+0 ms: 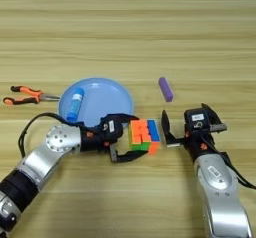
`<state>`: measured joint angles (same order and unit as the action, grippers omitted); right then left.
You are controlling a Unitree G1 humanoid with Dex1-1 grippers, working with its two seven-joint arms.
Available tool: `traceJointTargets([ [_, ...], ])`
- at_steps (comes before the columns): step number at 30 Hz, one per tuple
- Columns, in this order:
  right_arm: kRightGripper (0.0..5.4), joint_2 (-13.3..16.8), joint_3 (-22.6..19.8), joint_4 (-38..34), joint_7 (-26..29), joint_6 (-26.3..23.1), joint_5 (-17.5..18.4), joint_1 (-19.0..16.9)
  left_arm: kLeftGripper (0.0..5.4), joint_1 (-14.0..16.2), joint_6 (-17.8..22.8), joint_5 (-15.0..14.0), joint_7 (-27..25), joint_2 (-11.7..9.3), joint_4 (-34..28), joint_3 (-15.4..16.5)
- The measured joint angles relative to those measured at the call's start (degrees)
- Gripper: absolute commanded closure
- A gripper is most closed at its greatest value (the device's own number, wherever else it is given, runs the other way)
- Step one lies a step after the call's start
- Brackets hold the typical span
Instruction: Move the objects on the table
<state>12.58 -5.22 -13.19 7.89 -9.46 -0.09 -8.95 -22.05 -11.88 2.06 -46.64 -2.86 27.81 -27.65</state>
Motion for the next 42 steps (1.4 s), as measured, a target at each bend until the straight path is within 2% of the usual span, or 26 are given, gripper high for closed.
traceJointTargets([
  [8,0.0,-0.11,-0.13,0.0,-0.01,0.0,0.19,0.0,2.0,-0.01,0.0,-0.01,0.02,0.06,0.02,0.39],
  [24,0.0,-0.24,-0.51,0.0,-0.02,0.03,0.21,0.01,2.02,-0.01,0.15,-0.12,0.11,0.06,-0.06,0.84],
  [34,0.0,-0.28,-0.94,0.54,-0.02,0.08,0.26,0.15,2.02,0.0,1.13,-0.45,-0.03,0.03,-2.97,1.93],
  [42,0.0,-0.32,-1.06,1.76,-0.01,0.15,0.26,0.7,2.02,0.0,2.74,-2.25,-0.22,0.0,-4.92,3.04],
])
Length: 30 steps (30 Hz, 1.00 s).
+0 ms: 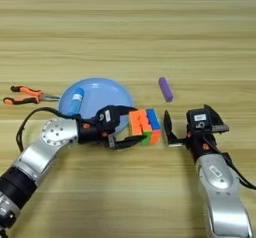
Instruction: Move the objects on the table
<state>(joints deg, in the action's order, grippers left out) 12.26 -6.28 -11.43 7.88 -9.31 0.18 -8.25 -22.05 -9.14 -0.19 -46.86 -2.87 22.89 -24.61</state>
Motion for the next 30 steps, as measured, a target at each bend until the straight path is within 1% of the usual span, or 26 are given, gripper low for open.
traceJointTargets([
  [4,0.0,0.0,-0.11,0.12,0.01,0.05,0.06,0.06,2.02,0.0,0.67,-0.25,0.13,-0.14,-1.78,0.67],
  [7,0.0,0.0,-0.24,0.43,0.02,0.1,0.11,0.12,2.02,-0.03,1.62,-0.7,0.4,-0.75,-3.0,2.33],
  [9,0.0,-0.01,-0.37,0.61,0.02,0.13,0.27,0.19,2.02,-0.14,2.24,-2.2,0.52,-1.46,-4.04,4.18],
  [12,0.0,-0.01,-0.46,0.79,0.01,0.27,0.38,0.41,2.02,-0.63,2.84,-3.05,0.73,-3.11,-5.29,6.88],
  [14,0.0,-0.02,-0.52,0.99,0.01,0.41,0.44,0.63,2.02,-0.71,3.68,-4.32,1.26,-4.21,-6.25,8.84],
  [17,0.0,-0.03,-0.63,1.12,0.0,0.72,0.57,0.67,2.02,-0.7,4.45,-4.94,1.87,-5.24,-7.26,10.95],
  [20,0.0,-0.04,-0.78,1.35,-0.01,1.04,0.73,0.74,2.02,-0.48,5.32,-6.76,3.04,-7.63,-9.34,14.6],
  [21,0.0,-0.03,-0.88,1.71,-0.03,1.05,0.81,0.78,2.02,0.11,5.8,-7.05,3.51,-8.75,-10.2,16.06],
  [23,0.0,-0.04,-0.97,2.07,-0.04,1.09,0.88,0.89,2.02,1.44,6.28,-7.68,4.04,-9.94,-11.14,17.94],
  [24,0.0,-0.04,-1.02,2.32,-0.05,1.1,0.93,0.99,2.02,2.61,6.47,-8.89,4.57,-10.73,-11.77,19.61],
  [27,0.0,-0.03,-1.21,2.83,-0.04,1.18,1.15,1.28,2.02,5.2,7.06,-9.62,6.42,-13.07,-13.13,23.62],
  [29,0.0,-0.02,-1.31,2.94,-0.03,1.26,1.19,1.38,2.02,6.23,7.77,-10.26,7.13,-13.89,-13.79,24.73],
  [30,0.0,-0.02,-1.47,3.32,-0.04,1.4,1.21,1.62,2.02,7.48,8.45,-10.63,7.71,-14.34,-14.88,25.93],
])
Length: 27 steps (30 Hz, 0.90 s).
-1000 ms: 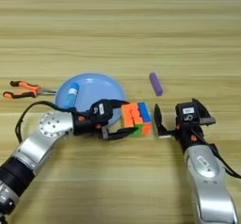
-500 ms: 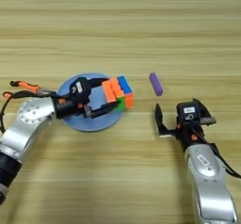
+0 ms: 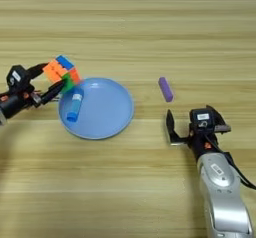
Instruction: Move the objects on the table
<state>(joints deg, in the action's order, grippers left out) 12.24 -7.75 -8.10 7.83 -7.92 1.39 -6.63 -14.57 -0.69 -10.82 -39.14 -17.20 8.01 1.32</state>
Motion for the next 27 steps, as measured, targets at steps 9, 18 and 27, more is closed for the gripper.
traceJointTargets([
  [9,0.0,0.0,-0.48,1.33,0.05,0.93,0.06,0.7,2.02,1.84,-0.39,-1.34,5.48,-4.73,7.05,10.21],
  [18,0.0,0.1,-0.71,2.21,0.16,1.18,0.45,1.13,2.04,-6.09,-6.91,1.48,15.25,-7.78,28.04,14.28],
  [27,0.0,0.15,-0.71,2.31,0.21,1.23,0.52,1.12,2.04,-9.02,-11.64,1.97,16.6,-10.57,38.61,14.73],
])
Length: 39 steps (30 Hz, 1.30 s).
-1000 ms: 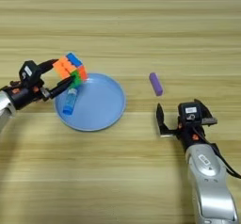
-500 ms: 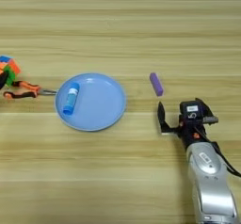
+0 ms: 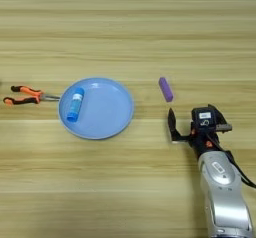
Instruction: Move the objects on the table
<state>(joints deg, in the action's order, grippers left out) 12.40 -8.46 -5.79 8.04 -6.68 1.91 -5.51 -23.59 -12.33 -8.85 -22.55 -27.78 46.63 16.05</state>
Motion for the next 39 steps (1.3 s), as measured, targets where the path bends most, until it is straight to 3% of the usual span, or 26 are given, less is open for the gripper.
traceJointTargets([
  [7,0.0,0.06,0.0,0.31,0.01,0.0,0.04,0.0,2.04,-0.43,-1.23,4.02,3.19,-0.44,3.26,-2.68],
  [14,0.0,0.05,0.05,0.52,0.02,0.01,0.04,0.0,2.04,-0.44,-0.53,5.7,3.28,-0.23,1.7,-5.57],
  [22,0.0,0.04,0.12,0.51,0.0,0.01,0.04,0.0,2.04,-0.43,0.22,6.2,3.22,1.58,0.18,-7.6],
  [24,0.0,0.04,0.13,0.5,0.0,0.0,0.04,-0.01,1.66,-0.43,0.28,6.21,3.25,2.18,-0.19,-8.01],
  [39,0.0,0.03,0.14,0.24,-0.02,0.0,0.04,-0.04,0.28,-0.43,0.54,6.21,3.45,2.24,-0.16,-8.3],
])
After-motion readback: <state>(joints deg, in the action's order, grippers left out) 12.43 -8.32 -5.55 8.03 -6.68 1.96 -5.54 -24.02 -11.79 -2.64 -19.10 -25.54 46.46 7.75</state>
